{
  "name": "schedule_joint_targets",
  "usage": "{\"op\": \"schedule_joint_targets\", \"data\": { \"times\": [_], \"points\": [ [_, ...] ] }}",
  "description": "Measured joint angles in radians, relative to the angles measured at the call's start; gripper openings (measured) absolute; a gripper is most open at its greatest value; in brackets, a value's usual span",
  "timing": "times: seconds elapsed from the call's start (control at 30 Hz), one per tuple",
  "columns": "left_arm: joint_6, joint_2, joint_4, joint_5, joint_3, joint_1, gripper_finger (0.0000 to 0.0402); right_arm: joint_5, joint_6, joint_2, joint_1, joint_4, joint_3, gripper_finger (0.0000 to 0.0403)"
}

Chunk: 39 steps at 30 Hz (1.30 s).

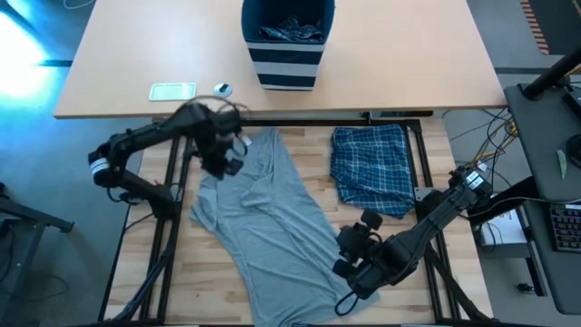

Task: Fold Laundry from Bin
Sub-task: Fold the gray shirt

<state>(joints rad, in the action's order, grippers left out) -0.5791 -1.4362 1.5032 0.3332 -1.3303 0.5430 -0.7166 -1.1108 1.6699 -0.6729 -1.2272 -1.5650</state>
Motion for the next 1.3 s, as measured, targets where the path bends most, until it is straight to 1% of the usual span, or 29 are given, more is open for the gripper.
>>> {"op": "schedule_joint_targets", "data": {
  "times": [0.07, 0.13, 0.2, 0.27, 0.4, 0.57, 0.67, 0.73, 0.83, 0.93, 1.07, 1.17, 1.3],
  "points": [
    [0.034, -0.021, 0.01, -0.003, -0.022, 0.037, 0.0, 0.0, -0.032, 0.0, -0.01, 0.016, 0.0, 0.013],
    [0.064, -0.03, 0.04, -0.029, -0.032, 0.04, 0.0, -0.004, -0.065, 0.0, -0.02, 0.021, 0.001, 0.013],
    [0.072, -0.029, 0.072, -0.077, -0.023, 0.007, 0.0001, -0.015, -0.098, 0.0, -0.028, 0.03, 0.005, 0.013],
    [0.06, -0.018, 0.061, -0.115, 0.005, -0.047, 0.0009, -0.017, -0.122, 0.002, -0.03, 0.03, 0.011, 0.013],
    [-0.029, -0.008, -0.027, -0.155, 0.084, -0.206, 0.0052, -0.05, -0.157, 0.002, -0.026, 0.028, 0.037, 0.013],
    [-0.199, -0.015, -0.118, -0.246, 0.215, -0.449, 0.0132, -0.047, -0.152, 0.002, -0.019, 0.029, 0.043, 0.013],
    [-0.299, -0.015, -0.185, -0.263, 0.298, -0.597, 0.0173, -0.03, -0.127, 0.002, -0.02, 0.028, 0.043, 0.013],
    [-0.352, -0.016, -0.251, -0.269, 0.349, -0.687, 0.0188, -0.007, -0.099, 0.002, -0.02, 0.027, 0.043, 0.013],
    [-0.43, -0.022, -0.34, -0.273, 0.413, -0.778, 0.0192, 0.028, -0.063, 0.003, -0.021, 0.024, 0.043, 0.013],
    [-0.472, -0.03, -0.357, -0.28, 0.451, -0.811, 0.0188, 0.042, -0.058, 0.003, -0.02, 0.019, 0.043, 0.013],
    [-0.484, -0.033, -0.377, -0.279, 0.478, -0.812, 0.0181, 0.044, -0.07, 0.003, -0.009, 0.02, 0.043, 0.013],
    [-0.476, -0.033, -0.418, -0.273, 0.482, -0.813, 0.0178, 0.044, -0.068, 0.003, 0.002, 0.02, 0.041, 0.013],
    [-0.485, -0.042, -0.414, -0.265, 0.481, -0.813, 0.0178, 0.044, -0.081, 0.002, 0.016, 0.02, 0.04, 0.013]
  ]
}}
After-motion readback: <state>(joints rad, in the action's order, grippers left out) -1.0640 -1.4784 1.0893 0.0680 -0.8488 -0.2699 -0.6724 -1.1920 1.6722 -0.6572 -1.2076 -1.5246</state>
